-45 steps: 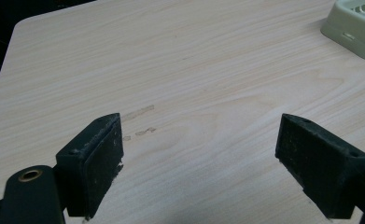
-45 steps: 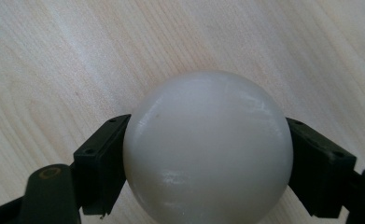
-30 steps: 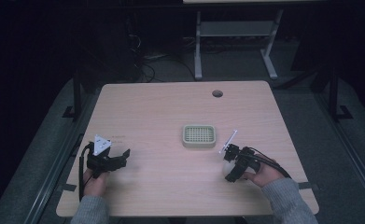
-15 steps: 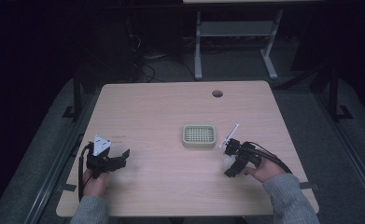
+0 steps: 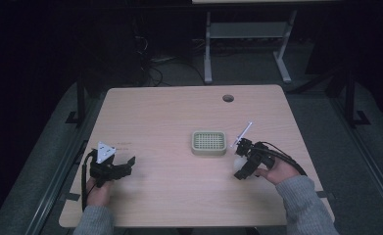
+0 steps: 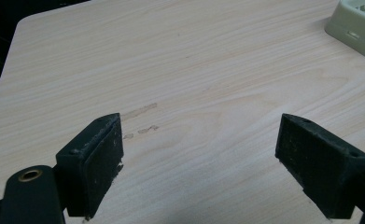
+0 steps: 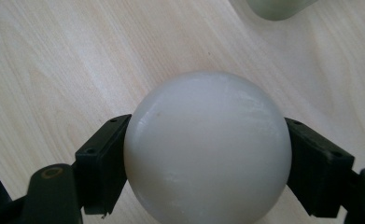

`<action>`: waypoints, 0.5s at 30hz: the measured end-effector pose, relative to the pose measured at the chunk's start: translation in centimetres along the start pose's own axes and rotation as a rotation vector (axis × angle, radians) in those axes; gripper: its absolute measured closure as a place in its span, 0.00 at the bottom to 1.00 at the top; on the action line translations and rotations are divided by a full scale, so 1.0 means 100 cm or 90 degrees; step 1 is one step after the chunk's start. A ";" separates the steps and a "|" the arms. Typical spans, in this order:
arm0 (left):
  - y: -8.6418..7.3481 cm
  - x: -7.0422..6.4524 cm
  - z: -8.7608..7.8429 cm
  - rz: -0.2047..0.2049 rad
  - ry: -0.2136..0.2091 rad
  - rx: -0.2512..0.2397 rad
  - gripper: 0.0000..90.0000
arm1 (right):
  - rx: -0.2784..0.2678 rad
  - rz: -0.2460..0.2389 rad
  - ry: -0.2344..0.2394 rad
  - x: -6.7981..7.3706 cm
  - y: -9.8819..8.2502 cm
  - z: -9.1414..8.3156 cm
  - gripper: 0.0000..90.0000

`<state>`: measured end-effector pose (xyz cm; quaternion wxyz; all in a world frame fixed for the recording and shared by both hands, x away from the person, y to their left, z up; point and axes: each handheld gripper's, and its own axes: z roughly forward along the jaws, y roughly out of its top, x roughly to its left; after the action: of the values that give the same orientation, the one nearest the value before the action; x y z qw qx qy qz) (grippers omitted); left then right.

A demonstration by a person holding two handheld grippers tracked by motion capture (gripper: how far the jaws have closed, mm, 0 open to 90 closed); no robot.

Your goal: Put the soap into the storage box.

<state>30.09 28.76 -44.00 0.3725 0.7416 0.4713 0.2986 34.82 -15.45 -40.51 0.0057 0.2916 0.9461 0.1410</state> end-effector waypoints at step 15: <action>0.000 0.002 -0.001 -0.004 0.004 -0.003 0.16 | 0.002 -0.003 0.005 -0.009 0.015 -0.009 0.24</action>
<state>30.10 28.94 -43.97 0.3734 0.7384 0.4741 0.3009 36.30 -15.04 -39.27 0.0020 0.2891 0.9470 0.1403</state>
